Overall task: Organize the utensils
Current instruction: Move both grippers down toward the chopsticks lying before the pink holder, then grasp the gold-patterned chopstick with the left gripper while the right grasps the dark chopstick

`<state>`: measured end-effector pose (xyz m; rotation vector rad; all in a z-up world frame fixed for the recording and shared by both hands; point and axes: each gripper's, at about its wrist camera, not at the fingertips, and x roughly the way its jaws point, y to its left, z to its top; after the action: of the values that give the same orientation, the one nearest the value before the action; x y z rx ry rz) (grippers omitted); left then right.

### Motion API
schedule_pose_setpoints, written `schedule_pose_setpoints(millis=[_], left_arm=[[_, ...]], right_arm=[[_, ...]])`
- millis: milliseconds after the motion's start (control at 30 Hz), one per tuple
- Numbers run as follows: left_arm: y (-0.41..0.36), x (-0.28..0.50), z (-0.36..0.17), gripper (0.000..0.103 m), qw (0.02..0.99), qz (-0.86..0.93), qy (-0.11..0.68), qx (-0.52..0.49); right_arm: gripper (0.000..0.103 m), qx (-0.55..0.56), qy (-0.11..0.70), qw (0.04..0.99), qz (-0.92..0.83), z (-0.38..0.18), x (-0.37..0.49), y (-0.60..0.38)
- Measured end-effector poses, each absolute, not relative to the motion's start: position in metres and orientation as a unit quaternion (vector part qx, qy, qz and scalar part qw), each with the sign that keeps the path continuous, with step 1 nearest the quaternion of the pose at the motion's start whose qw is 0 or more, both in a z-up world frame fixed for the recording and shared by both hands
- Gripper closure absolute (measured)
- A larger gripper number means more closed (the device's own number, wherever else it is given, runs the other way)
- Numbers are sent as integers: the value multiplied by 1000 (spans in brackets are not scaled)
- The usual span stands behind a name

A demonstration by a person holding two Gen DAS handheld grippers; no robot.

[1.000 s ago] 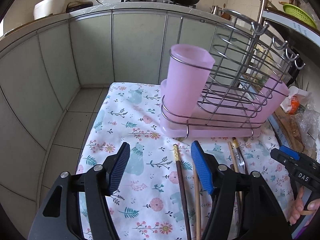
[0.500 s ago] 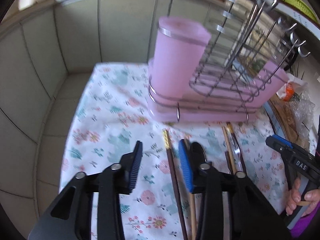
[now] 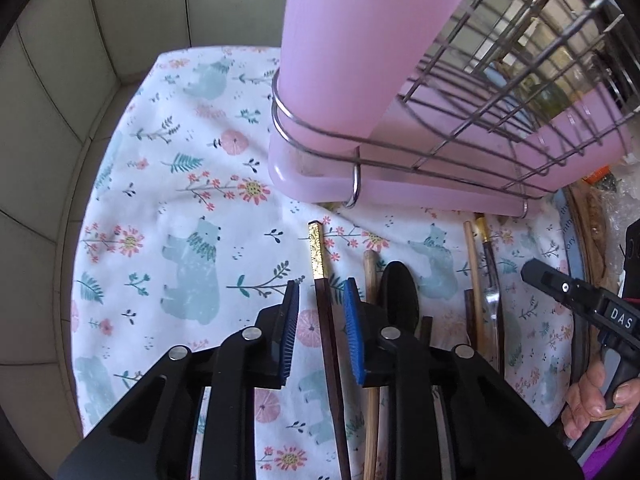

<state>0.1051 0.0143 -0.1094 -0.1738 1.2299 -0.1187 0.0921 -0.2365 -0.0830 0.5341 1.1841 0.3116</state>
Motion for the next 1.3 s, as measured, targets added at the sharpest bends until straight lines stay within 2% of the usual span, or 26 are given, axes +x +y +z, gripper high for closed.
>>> schedule_pose_setpoints(millis=[100,267,433,467,500,800,1067,1300], left_arm=[[16,109,-119,96,803,-52,586,-96],[24,105,-121,98,804,-54,579,-123],[34,101,-119,98,806,-56,574,-132],[34,101,-120,98,806,-56,574,-133],[35,101,-122,98,806,-55,574,-134],[51,100,-121,98,801,-51,583,-128],[40,105,-128,97,792,-44,601,-98],[41,108,-131,97,788,-42,608,-89]], right_arm=[[78,231,550,792,132,-89,101,-225],[79,219,557,794,112,-101,114,-215],[88,204,562,795,100,-115,125,-205],[95,200,560,797,104,-115,126,-203],[96,201,560,796,111,-115,127,-201],[96,165,553,810,105,-86,97,-220],[93,168,587,787,92,-106,103,-233],[94,161,586,787,105,-103,103,-239]])
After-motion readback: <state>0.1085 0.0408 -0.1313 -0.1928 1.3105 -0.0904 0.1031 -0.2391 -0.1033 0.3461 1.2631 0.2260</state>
